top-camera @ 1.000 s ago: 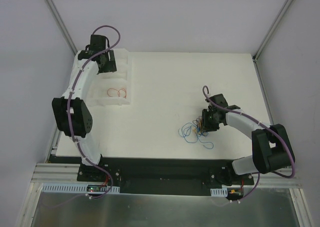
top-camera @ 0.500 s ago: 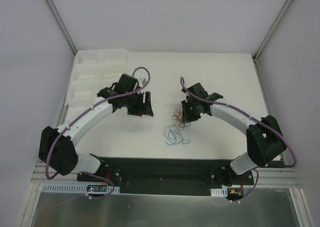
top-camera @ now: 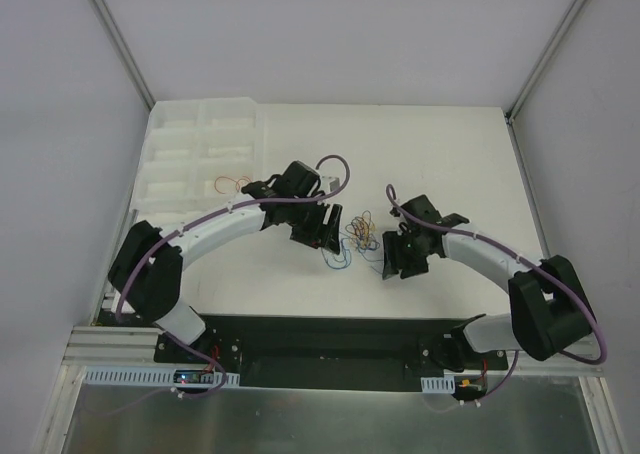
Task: Untangle the cables
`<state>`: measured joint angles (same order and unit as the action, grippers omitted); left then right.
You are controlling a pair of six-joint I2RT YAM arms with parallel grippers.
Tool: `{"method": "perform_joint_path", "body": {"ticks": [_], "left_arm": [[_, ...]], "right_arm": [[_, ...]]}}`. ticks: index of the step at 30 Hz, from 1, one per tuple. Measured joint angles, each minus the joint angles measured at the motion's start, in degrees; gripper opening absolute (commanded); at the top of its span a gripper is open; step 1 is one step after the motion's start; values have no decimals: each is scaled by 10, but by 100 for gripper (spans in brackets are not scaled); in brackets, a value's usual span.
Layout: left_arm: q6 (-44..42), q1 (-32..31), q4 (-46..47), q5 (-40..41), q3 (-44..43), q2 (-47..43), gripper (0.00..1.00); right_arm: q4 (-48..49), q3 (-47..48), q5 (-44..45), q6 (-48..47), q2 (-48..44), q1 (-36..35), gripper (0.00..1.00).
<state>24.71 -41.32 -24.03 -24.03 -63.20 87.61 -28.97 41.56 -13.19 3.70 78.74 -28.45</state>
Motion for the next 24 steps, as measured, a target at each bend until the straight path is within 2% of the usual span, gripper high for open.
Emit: {"method": "perform_joint_path", "body": {"ticks": [3, 5, 9, 14, 17, 20, 21, 23, 24], "left_arm": [[-32, 0, -8, 3, -49, 53, 63], [-60, 0, -13, 10, -86, 90, 59], [-140, 0, -24, 37, -142, 154, 63], [-247, 0, -34, 56, -161, 210, 66], [-297, 0, -42, 62, -172, 241, 63], [-321, 0, -45, 63, -185, 266, 56], [-324, 0, -44, 62, -188, 272, 49], [-325, 0, -44, 56, -197, 282, 28], [-322, 0, -41, 48, -201, 286, 21]], "right_arm": [[-3, -2, -3, -8, -21, 18, 55], [1, -3, -13, -12, -54, 32, 55], [33, -33, -40, -13, -114, 59, 54], [29, -52, -65, -13, -129, 79, 54], [30, -53, -75, -14, -134, 83, 54], [30, -53, -83, -14, -134, 85, 53], [31, -53, -86, -14, -132, 85, 53], [35, -53, -92, -12, -125, 85, 53], [37, -53, -95, -12, -121, 86, 53]]}}
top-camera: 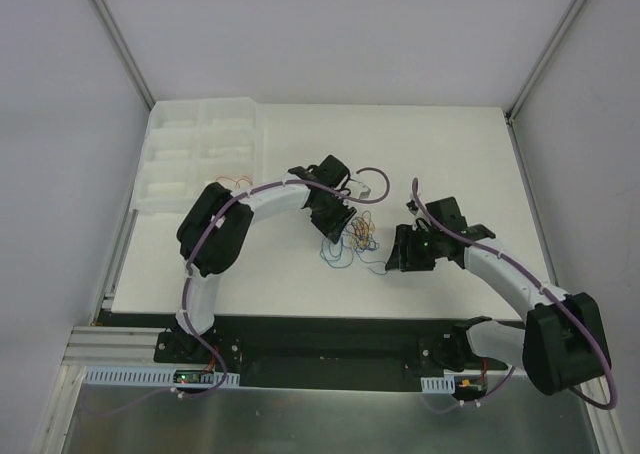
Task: Untangle the cables
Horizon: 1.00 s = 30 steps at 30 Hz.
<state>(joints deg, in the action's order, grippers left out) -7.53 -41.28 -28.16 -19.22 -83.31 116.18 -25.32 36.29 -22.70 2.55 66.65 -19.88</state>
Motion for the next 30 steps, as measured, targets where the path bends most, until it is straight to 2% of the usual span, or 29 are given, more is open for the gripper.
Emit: {"method": "perform_joint_path", "body": {"ticks": [3, 4, 8, 13, 19, 27, 30], "left_arm": [[14, 0, 8, -15, -8, 8, 1], [21, -1, 8, -18, -7, 8, 0], [46, -6, 19, -40, 18, -14, 0], [85, -16, 16, -83, 75, -108, 0], [129, -19, 19, -140, 98, -202, 0], [163, -19, 17, -166, 100, -222, 0], [173, -20, 17, -167, 97, -222, 0]], "right_arm": [[7, 0, -8, 8, 18, 0, 53], [9, 0, -9, 11, 23, 0, 53], [12, 9, -11, 26, 47, 0, 53], [25, 69, -14, 57, 118, 0, 52], [45, 155, -17, 83, 198, -19, 49], [61, 218, -42, 101, 286, -76, 46], [60, 219, -55, 102, 299, -90, 49]]}}
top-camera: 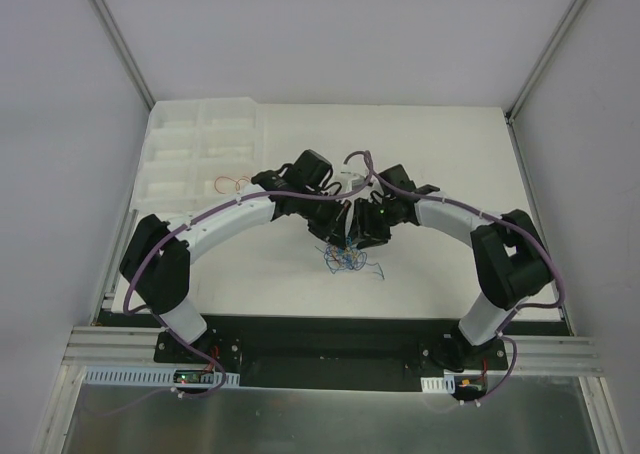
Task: Untangle the cables
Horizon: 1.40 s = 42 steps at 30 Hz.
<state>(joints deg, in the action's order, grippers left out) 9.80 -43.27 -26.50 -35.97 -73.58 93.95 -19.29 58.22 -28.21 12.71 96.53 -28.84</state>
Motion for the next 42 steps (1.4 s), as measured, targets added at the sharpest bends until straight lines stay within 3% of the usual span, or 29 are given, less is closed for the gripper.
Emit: {"method": "perform_joint_path", "body": {"ticks": [5, 11, 13, 18, 19, 25, 29, 35, 42], "left_arm": [[12, -7, -1, -1, -19, 0, 0], [23, -12, -1, 0, -30, 0, 0], [27, -13, -1, -1, -31, 0, 0], [34, -14, -4, 1, -39, -1, 0], [35, -14, -4, 3, -43, -3, 0], [38, -14, -8, 29, -78, -37, 0], [40, -14, -9, 82, -99, -74, 0], [40, -14, -19, 204, -114, -138, 0], [40, -3, -34, 362, -160, -209, 0]], "right_arm": [[54, -35, -56, 3, -5, -3, 57], [78, -72, -82, 6, -11, -5, 55], [89, -71, -84, 8, -10, -8, 46], [98, -70, -76, 26, 14, -12, 5], [93, -70, -66, 28, 17, -13, 2], [45, -71, 12, 22, 11, 2, 1], [9, -82, 84, 18, -41, 68, 0], [-47, -86, 192, 8, -113, 174, 0], [-99, -97, 296, 2, -143, 201, 0]]}}
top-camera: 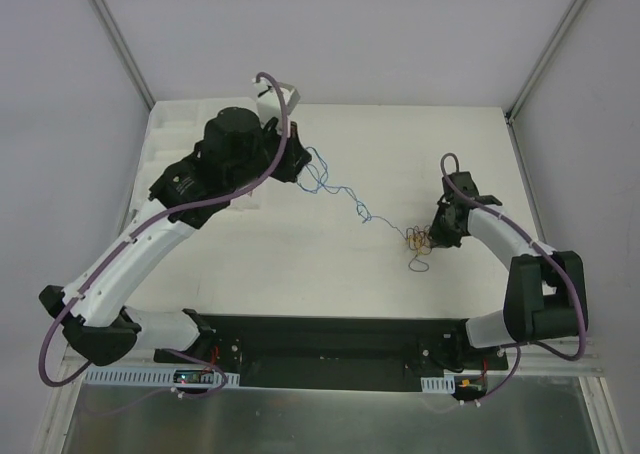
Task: Untangle the cables
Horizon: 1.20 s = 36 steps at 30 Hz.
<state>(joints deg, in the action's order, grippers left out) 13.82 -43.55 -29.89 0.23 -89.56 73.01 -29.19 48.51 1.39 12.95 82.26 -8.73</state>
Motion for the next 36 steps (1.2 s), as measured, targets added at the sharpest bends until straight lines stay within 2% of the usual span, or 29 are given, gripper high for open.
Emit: {"method": "perform_joint_path", "body": {"ticks": [6, 10, 14, 22, 23, 24, 25, 28, 30, 32, 34, 36], "left_arm": [[7, 28, 0, 48, -27, -28, 0], [33, 40, 0, 26, -17, -23, 0], [73, 62, 0, -68, 8, 13, 0], [153, 64, 9, -289, 101, 158, 4], [157, 63, 10, -303, 111, 166, 5], [160, 60, 10, -315, 122, 169, 9], [162, 60, 10, -325, 133, 169, 12], [166, 57, 21, -346, 162, 163, 22], [165, 57, 27, -349, 190, 155, 33], [163, 57, 26, -355, 218, 150, 39], [162, 57, 27, -359, 238, 148, 47], [160, 57, 26, -361, 256, 147, 54]], "right_arm": [[-33, -4, 77, -8, -26, 7, 0], [-52, -2, 110, -18, -32, 7, 2], [-61, -2, 111, -31, -55, 5, 9], [-67, 21, 103, -50, -88, -23, 17], [-68, 22, 103, -51, -88, -23, 22], [-73, 23, 103, -53, -88, -23, 34], [-75, 23, 102, -56, -89, -24, 41], [-74, 22, 94, -70, -114, -29, 49], [-70, 22, 86, -75, -142, -37, 53], [-68, 24, 79, -79, -163, -49, 62], [-67, 29, 57, -84, -164, -61, 68], [-57, 31, -6, -94, -151, -73, 68]]}}
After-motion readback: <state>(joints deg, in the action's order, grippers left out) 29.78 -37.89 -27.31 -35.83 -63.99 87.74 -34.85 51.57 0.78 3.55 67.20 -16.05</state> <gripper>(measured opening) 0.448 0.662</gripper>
